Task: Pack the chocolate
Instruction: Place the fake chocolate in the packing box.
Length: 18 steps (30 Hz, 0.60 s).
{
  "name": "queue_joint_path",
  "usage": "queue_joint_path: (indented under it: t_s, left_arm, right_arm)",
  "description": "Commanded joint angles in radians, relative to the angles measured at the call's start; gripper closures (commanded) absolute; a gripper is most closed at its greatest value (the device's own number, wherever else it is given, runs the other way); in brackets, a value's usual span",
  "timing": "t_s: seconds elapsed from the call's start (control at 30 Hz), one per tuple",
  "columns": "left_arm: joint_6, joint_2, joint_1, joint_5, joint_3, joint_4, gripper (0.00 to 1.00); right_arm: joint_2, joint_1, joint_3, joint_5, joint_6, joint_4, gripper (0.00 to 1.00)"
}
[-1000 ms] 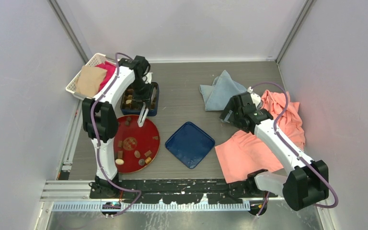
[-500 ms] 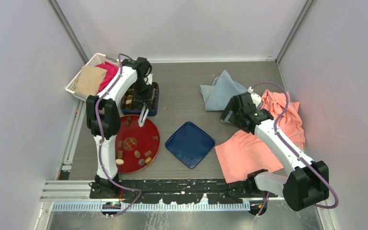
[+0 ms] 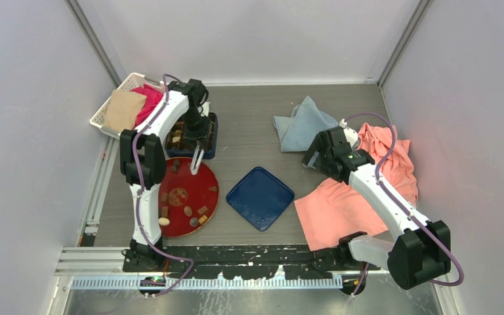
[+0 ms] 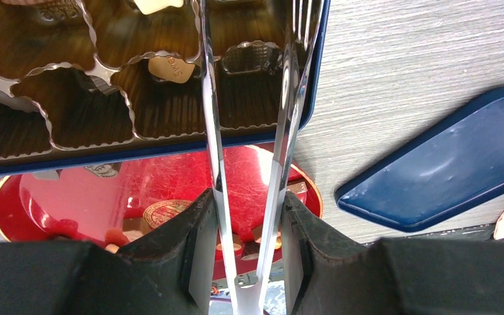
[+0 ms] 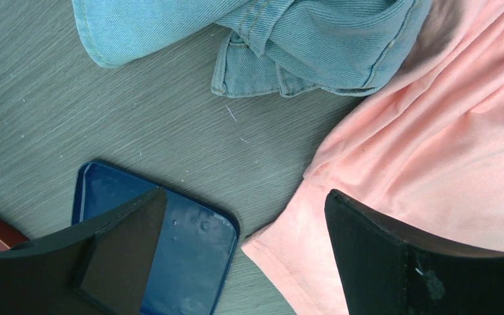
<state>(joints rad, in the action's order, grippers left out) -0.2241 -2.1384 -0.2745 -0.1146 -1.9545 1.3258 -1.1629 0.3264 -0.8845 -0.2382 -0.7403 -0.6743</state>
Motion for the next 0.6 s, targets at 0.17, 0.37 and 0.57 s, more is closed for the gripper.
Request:
queue_joint_path:
  t_s: [0.17,0.37,0.57]
  left_arm:
    - [0.003,0.012,0.004,0.015,-0.046,0.013,0.65]
    - [0.005,0.018,0.004,0.011,-0.048,0.016,0.63]
    - [0.003,0.024,0.004,0.005,-0.047,0.015,0.61]
  right_arm:
    - [0.024,0.002,-0.011,-0.023,-0.004,0.021,0.04]
    - [0.023,0.002,-0.012,-0.021,-0.005,0.023,0.04]
    - [0.028,0.002,-0.007,-0.02,-0.007,0.024,0.04]
